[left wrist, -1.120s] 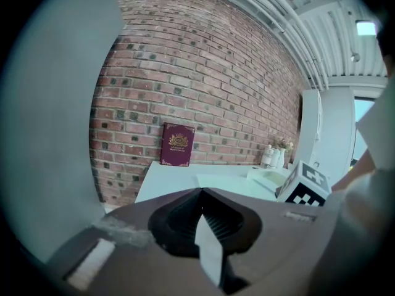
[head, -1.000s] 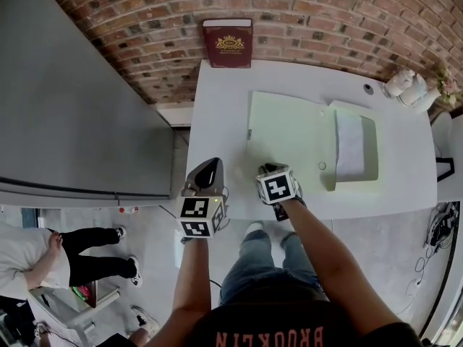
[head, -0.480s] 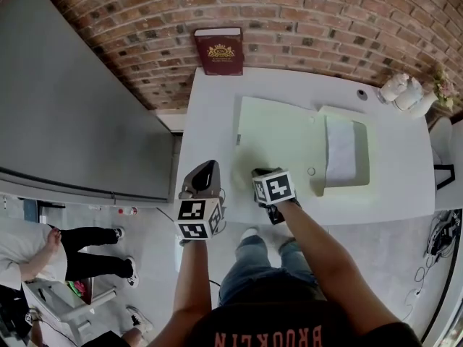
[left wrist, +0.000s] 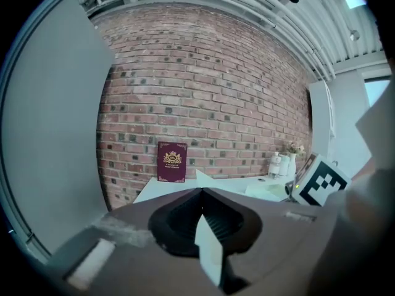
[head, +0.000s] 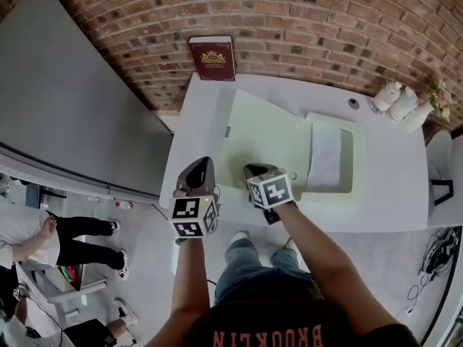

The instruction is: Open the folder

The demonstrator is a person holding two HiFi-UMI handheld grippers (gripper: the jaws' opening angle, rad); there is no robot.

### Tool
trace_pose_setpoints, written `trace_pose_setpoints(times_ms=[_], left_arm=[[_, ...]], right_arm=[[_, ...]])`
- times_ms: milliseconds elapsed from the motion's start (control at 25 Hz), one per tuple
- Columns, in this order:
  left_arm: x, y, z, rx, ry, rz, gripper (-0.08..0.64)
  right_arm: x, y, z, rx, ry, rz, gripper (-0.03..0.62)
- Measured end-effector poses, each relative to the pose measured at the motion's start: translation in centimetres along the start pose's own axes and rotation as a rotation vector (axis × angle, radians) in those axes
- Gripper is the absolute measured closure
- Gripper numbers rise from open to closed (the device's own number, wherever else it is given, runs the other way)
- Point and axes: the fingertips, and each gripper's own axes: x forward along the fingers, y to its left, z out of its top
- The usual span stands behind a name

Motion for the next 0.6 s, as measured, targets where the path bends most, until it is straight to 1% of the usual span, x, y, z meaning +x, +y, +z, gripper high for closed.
trace_pose_setpoints(times_ms=[240, 600], left_arm=[[-0.4, -3.5, 1.6, 0.017, -0.035, 0.028, 0.569], [-0.3, -10.3, 3.5, 0.05, -0.079, 0.021, 0.569]], right_arm=[[-4.0, -1.3, 1.0, -0.031, -0.077, 0.043, 0.594], [-11.1, -3.9, 2.1, -0.072, -0.211, 0.068, 0.594]])
